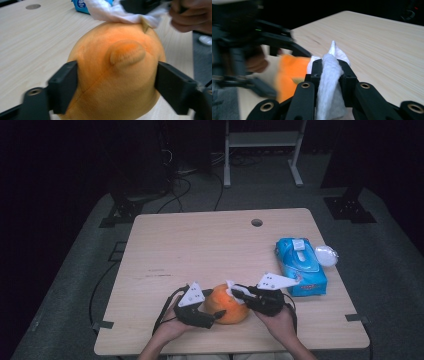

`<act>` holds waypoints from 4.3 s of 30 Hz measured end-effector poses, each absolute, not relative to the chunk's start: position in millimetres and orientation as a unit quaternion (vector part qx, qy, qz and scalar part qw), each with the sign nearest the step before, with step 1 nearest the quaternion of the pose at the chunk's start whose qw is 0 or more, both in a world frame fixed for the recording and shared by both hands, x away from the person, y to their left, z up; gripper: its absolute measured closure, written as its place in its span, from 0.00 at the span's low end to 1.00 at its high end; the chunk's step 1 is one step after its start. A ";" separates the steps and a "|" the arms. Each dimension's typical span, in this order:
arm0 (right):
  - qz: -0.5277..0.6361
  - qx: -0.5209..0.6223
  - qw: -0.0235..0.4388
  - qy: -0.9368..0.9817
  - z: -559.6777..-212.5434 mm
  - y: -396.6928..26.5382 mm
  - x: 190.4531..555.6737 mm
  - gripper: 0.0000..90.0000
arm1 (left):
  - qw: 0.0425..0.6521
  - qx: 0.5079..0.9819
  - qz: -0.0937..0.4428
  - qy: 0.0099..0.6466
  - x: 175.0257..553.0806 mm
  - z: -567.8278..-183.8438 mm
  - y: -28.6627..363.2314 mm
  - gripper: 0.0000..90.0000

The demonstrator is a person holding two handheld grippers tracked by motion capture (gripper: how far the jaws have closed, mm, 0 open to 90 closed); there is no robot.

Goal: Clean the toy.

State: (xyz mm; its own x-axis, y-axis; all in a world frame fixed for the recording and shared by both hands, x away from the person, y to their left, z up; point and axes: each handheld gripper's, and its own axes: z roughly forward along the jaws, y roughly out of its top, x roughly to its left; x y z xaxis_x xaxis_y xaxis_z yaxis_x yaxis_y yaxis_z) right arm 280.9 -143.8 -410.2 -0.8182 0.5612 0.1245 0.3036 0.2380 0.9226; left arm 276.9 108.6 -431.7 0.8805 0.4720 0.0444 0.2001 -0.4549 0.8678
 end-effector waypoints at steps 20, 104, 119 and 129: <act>0.548 0.271 0.075 0.788 -416.0 -142.7 285.2 0.85 | 0.544 0.799 0.090 0.241 284.0 -419.2 118.0 0.30; 0.503 0.309 0.078 0.803 -437.5 -231.0 280.5 0.83 | 0.482 0.859 0.090 0.151 269.3 -428.8 80.6 0.58; 0.464 0.339 0.106 0.812 -453.4 -267.0 284.9 0.59 | 0.494 0.848 0.101 0.163 277.3 -423.2 77.6 0.59; 0.481 0.337 0.108 0.802 -448.1 -268.3 283.6 0.56 | 0.496 0.841 0.121 0.180 295.8 -417.2 80.3 0.59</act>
